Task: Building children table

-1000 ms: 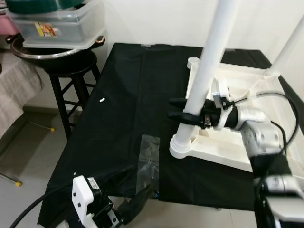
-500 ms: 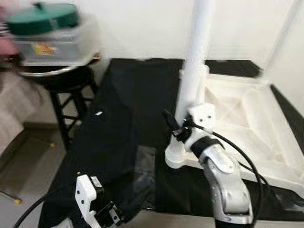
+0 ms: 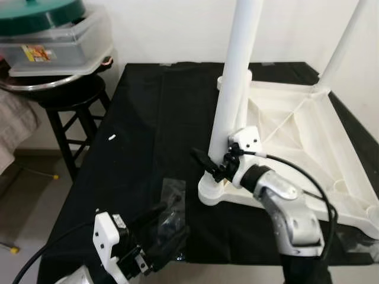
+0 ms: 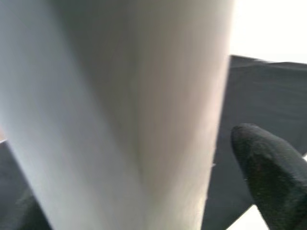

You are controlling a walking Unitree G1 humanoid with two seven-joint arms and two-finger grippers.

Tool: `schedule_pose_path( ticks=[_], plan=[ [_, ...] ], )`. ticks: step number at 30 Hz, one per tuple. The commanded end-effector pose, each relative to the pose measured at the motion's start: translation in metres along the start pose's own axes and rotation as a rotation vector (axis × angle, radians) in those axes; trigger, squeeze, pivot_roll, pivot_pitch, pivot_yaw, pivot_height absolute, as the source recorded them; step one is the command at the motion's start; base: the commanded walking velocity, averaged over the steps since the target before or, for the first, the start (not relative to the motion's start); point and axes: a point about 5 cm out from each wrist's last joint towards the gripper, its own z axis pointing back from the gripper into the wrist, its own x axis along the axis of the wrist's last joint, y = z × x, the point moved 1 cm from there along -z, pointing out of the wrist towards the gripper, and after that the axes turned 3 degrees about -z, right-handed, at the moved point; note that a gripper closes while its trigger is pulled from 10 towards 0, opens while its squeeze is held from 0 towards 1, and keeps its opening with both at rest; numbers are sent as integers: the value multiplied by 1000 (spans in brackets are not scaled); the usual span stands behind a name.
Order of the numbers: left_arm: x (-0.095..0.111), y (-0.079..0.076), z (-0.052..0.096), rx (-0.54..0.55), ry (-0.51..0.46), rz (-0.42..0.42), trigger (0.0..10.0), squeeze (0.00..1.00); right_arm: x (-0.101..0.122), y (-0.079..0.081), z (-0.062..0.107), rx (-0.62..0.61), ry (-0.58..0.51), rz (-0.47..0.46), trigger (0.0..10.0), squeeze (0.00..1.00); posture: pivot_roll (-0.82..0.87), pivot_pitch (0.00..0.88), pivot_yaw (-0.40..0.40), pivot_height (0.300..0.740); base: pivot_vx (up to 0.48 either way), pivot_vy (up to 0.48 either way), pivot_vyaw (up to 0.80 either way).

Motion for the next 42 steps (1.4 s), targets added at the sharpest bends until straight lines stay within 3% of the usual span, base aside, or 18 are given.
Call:
schedule_pose_path(
  ticks=[1,5,6,7,8,9,14,21,22,23,35,38,40,42],
  plan=[
    [-1,-2,1,4,3,13,10000,0,2,-2,0,79,-7,-2,10000,1000,95,129,-22,740,0,0,0],
    [0,-6,1,1,3,20,10000,0,12,-24,-2,277,23,41,10000,973,107,141,-30,740,0,0,0],
    [0,-6,1,1,3,20,10000,0,12,-24,-2,277,23,41,10000,973,107,141,-30,740,0,0,0],
    [0,-6,2,1,4,21,10000,0,15,-30,-4,329,32,31,10000,184,108,141,-30,740,0,0,0],
    [0,-6,2,1,4,21,10000,0,15,-30,-4,329,32,31,10000,184,108,141,-30,740,0,0,0],
    [0,-7,2,0,5,23,10000,0,18,-34,-6,364,29,30,10000,0,111,142,-30,740,0,0,0],
    [2,-10,5,-4,12,30,10000,0,37,-42,-20,475,-15,7,10000,0,131,155,-28,740,0,0,0],
    [3,-12,7,-3,17,35,10000,0,41,-47,-30,515,-20,8,10000,0,142,167,-31,740,0,0,0],
    [4,-13,8,-3,18,37,10000,0,42,-47,-31,536,-25,-3,2745,0,144,169,-32,740,0,0,0],
    [4,-13,8,-3,20,40,10000,0,40,-47,-32,554,-30,-17,0,0,143,171,-31,740,0,0,0],
    [3,-12,7,-3,23,45,10000,0,32,-51,-22,512,-90,-35,0,0,130,166,-27,740,0,0,0],
    [2,-10,6,-1,21,41,10000,0,17,-41,-8,405,-91,-19,0,0,118,153,-31,740,0,0,0],
    [1,-8,6,-1,20,40,10000,0,7,-26,-2,308,-92,-31,0,0,113,149,-32,740,0,0,0],
    [1,-8,6,-1,20,40,10000,0,7,-26,-2,308,-92,-31,0,0,113,149,-32,740,0,0,0]
  ],
)
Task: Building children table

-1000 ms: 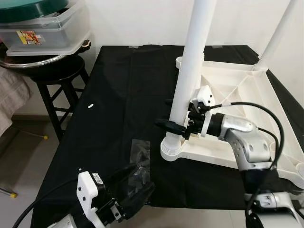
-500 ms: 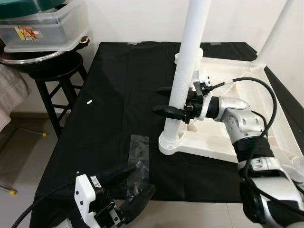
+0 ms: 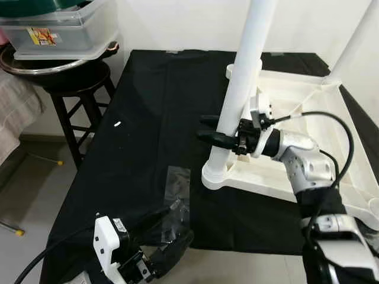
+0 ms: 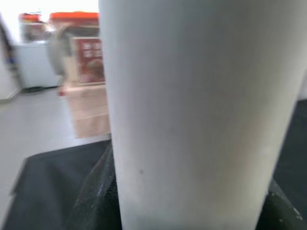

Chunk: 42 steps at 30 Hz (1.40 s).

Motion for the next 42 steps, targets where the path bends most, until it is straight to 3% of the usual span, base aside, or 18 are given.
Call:
schedule_pose_path(
  ticks=[1,3,8,15,16,19,20,21,22,23,24,28,33,34,35,36,37,42],
  plan=[
    [-4,2,2,-3,19,4,10000,0,-29,14,1,-235,80,-57,0,0,102,137,-28,740,0,0,0],
    [-4,5,2,-2,19,1,10000,0,-42,14,21,-753,261,180,0,0,87,129,-20,740,0,0,0],
    [-5,8,0,-2,18,-4,10000,0,-50,51,6,-685,211,100,0,0,81,107,1,740,0,0,0],
    [-6,9,-1,-3,18,-12,10000,0,-52,49,-2,-659,202,73,0,0,90,110,-15,740,0,0,0],
    [-5,10,-1,-2,16,-13,10000,0,-49,51,-2,-675,210,65,7412,0,87,113,-18,740,0,0,0],
    [-5,10,-1,-1,15,-13,10000,0,-47,53,-2,-687,216,61,7412,0,87,113,-20,740,0,0,0],
    [-5,10,-1,-1,13,-13,10000,0,-44,55,-3,-689,214,50,10000,0,88,114,-22,740,0,0,0],
    [-5,10,-1,-1,13,-13,10000,0,-44,55,-3,-689,214,50,10000,0,88,114,-22,740,0,0,0],
    [-5,10,-1,-2,12,-12,10000,0,-39,56,-7,-630,192,20,10000,886,86,119,-18,740,0,0,0],
    [-5,10,-1,-2,12,-12,10000,0,-39,56,-7,-630,192,20,10000,886,86,119,-18,740,0,0,0],
    [-5,9,-1,-4,11,-10,10000,0,-28,53,-12,-488,139,-19,10000,1000,85,123,-18,740,0,0,0],
    [-4,6,-2,-6,8,-6,10000,0,3,41,-14,-85,62,-6,10000,1000,93,131,-23,740,0,0,0],
    [-3,3,-1,-6,8,-3,10000,0,0,16,-10,51,162,138,10000,1000,107,148,-28,740,0,0,0],
    [-2,2,-1,-7,8,-2,10000,0,0,7,-10,62,184,157,10000,922,117,155,-28,740,0,0,0],
    [-2,1,0,-8,9,0,10000,0,0,-2,-12,66,194,152,10000,737,117,155,-28,740,0,0,0],
    [-2,1,0,-8,9,0,10000,0,0,-2,-12,66,194,152,10000,737,117,155,-28,740,0,0,0],
    [-1,0,0,-7,11,2,10000,0,2,-9,-14,76,198,155,10000,0,127,164,-29,740,0,0,0],
    [1,-5,4,-4,18,9,10000,0,16,-27,-23,135,168,123,10000,0,151,186,-29,740,0,0,0]
  ],
)
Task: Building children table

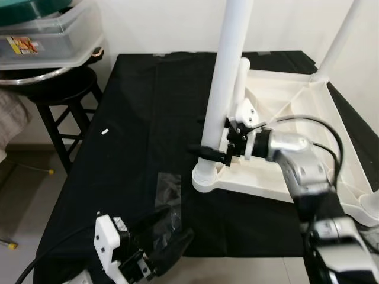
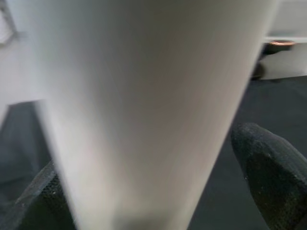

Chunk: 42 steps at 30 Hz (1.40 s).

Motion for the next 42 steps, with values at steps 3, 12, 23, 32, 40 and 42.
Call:
schedule_pose_path(
  ticks=[3,12,23,32,40,42],
  plan=[
    [1,-5,5,-6,27,11,10000,0,15,-13,2,33,-75,-23,10000,0,166,202,-33,740,0,0,0],
    [4,-11,11,0,41,25,10000,0,20,-10,5,247,-79,-53,0,0,187,224,-43,740,0,0,0],
    [3,-8,9,0,43,24,10000,0,15,-16,7,160,-136,-6,0,0,169,204,-43,740,0,0,0],
    [-1,0,5,0,35,18,10000,0,-27,34,-8,-384,-103,-68,0,0,125,164,-29,740,0,0,0],
    [-4,6,3,-2,36,6,10000,0,-42,91,-20,-733,-3,-64,0,0,101,120,-3,740,0,0,0],
    [-5,8,2,-3,36,2,10000,0,-42,93,-22,-748,-6,-72,0,0,102,110,-5,740,0,0,0]
  ],
)
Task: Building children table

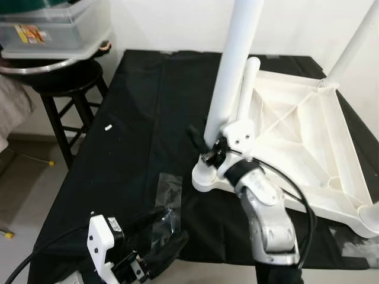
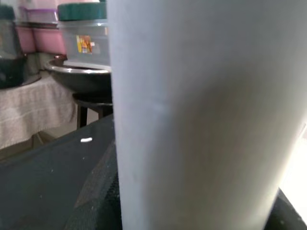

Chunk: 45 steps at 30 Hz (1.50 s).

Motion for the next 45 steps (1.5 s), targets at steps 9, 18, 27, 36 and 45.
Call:
schedule_pose_path(
  ticks=[9,18,27,36,45],
  plan=[
    [-5,1,-2,-4,-1,2,10000,0,-20,7,3,-24,170,-34,10000,663,108,111,-23,740,0,0,0],
    [-3,-1,-2,-6,-7,7,10000,0,13,-7,-16,315,40,-151,10000,1000,111,135,-28,740,0,0,0],
    [1,-8,1,-7,-5,16,10000,0,21,-50,-45,540,2,-45,10000,0,146,176,-34,740,0,0,0],
    [4,-15,7,-6,10,27,10000,0,28,-65,-54,711,19,-54,10000,0,184,212,-27,740,0,0,0],
    [10,-21,25,5,74,-3,10000,0,35,-83,-67,767,-9,-83,10000,0,289,250,-25,740,0,0,0]
  ],
)
